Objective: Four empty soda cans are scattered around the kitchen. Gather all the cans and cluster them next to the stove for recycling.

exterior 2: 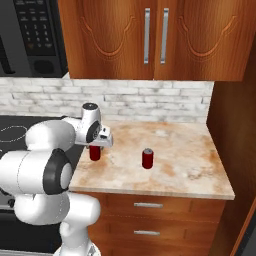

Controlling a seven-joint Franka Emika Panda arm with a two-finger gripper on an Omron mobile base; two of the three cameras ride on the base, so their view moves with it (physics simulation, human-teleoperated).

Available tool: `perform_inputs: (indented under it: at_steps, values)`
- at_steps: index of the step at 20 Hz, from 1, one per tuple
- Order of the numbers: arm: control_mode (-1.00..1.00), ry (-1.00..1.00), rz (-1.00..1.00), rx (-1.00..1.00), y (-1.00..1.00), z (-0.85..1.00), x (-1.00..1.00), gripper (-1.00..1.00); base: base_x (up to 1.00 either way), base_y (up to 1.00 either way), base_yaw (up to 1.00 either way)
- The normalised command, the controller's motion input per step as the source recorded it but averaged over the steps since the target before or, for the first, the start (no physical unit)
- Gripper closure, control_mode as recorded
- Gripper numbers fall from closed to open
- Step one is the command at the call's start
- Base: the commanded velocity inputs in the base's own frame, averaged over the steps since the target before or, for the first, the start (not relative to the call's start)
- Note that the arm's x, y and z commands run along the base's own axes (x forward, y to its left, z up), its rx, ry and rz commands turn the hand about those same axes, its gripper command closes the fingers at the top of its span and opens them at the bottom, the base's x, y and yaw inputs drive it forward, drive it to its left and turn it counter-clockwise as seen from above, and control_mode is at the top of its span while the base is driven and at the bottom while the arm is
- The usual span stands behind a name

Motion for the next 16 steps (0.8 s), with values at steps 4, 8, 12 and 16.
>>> perform_inputs:
  at_steps: [4,8,12,16]
  values:
    - [-1.0,0.01,0.0,-0.05,0.28,-0.01,0.73,1.0,0.0,0.0,0.0]
    - [-1.0,-0.06,0.0,0.0,0.18,-0.18,0.35,1.0,0.0,0.0,0.0]
    - [-1.0,-0.11,-0.02,0.0,0.18,-0.24,0.05,1.0,0.0,0.0,0.0]
    - [-1.0,-0.1,-0.07,0.0,0.22,-0.23,0.0,1.0,0.0,0.0,0.0]
